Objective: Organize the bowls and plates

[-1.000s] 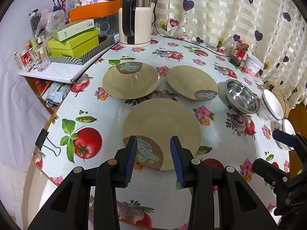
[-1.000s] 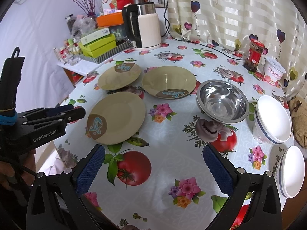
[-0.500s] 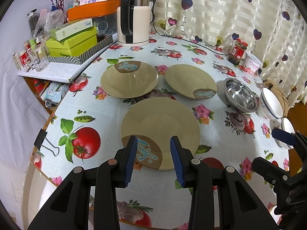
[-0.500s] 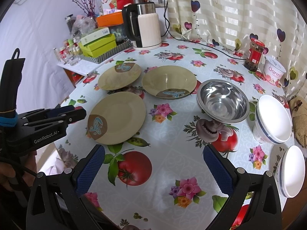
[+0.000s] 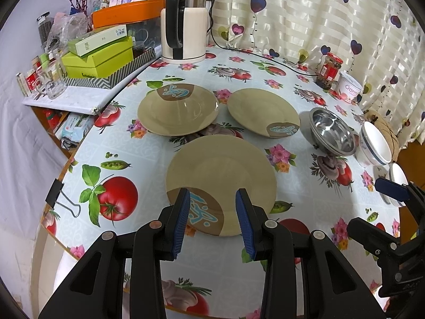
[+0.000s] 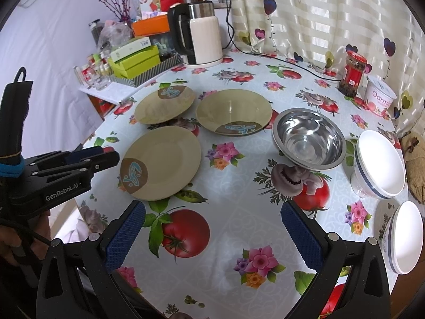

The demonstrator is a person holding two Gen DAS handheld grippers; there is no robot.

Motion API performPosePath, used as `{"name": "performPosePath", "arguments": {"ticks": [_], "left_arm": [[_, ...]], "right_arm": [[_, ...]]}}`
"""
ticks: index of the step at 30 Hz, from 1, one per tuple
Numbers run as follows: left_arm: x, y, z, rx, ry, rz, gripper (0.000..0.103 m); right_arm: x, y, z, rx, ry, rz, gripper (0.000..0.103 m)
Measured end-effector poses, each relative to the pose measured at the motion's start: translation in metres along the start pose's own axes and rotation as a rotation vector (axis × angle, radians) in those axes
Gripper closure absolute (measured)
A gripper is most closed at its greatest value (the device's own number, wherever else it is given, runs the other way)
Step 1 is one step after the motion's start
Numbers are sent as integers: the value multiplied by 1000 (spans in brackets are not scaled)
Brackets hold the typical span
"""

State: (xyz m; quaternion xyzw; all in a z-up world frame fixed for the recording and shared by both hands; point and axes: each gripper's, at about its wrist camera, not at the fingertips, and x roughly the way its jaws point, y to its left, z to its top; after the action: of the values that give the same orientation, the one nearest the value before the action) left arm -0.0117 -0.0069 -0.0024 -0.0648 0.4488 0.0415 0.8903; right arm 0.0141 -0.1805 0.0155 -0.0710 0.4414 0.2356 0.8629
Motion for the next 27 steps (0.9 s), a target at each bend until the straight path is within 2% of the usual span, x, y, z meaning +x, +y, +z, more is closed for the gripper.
{"name": "performPosePath", "arguments": {"ticks": [27], "left_arm": [[1,-2,-7,-6,11,-5,66]], "right_arm": [[6,1,-4,11,12,1,0]]}}
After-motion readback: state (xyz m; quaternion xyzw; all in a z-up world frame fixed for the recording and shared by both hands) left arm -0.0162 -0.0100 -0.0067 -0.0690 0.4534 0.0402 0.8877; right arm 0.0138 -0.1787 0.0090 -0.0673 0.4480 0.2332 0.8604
